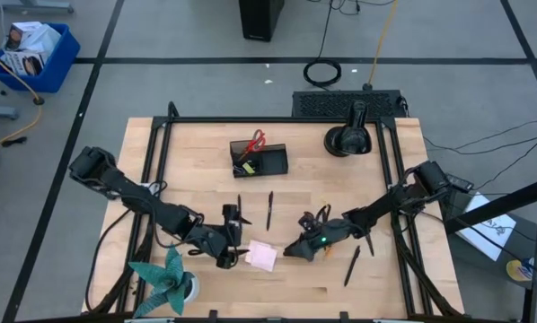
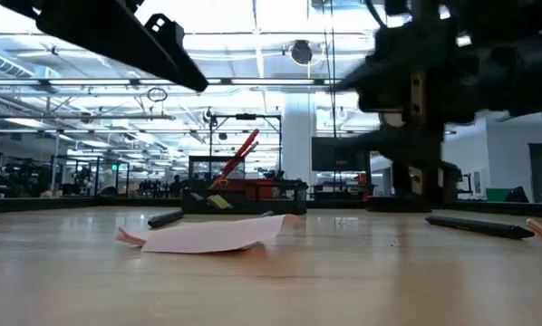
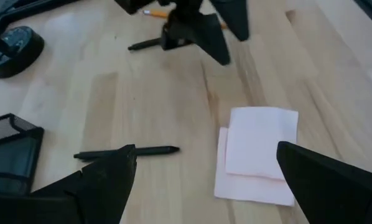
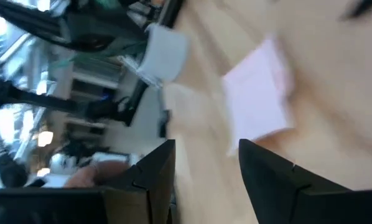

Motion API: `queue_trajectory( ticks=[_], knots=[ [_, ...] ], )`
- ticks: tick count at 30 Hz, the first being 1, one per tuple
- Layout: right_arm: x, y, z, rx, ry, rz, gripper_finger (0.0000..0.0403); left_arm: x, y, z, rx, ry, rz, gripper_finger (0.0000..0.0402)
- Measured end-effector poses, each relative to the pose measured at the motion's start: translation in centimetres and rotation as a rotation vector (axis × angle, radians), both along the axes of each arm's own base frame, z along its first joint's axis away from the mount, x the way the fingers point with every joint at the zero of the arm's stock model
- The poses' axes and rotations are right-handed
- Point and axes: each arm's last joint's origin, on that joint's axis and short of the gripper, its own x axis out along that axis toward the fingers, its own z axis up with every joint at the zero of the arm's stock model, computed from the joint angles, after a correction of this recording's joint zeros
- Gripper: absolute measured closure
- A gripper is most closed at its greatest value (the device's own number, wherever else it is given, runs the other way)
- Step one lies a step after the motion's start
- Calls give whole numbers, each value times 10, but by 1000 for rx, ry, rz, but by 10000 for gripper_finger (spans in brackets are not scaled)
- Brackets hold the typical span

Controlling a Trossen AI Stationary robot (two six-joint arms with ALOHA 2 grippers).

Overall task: Pick and place office supplies into organizer
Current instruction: Put the pink sticky notes into the black desk organizer

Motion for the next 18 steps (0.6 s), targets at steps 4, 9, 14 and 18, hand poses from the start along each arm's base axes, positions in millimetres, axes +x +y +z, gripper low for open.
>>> queue_trajectory(
  ticks=[4,9,14,18],
  knots=[
    [11,6,-2,37,9,21,236,-2,2,2,17,-4,6,11],
    [11,9,-10,174,88,-23,236,-1,3,5,20,-17,8,11],
    [11,8,-20,274,166,-69,236,-1,3,5,26,-18,6,11],
    [16,8,-25,314,186,-91,236,-1,3,5,27,-19,4,11]
  ],
)
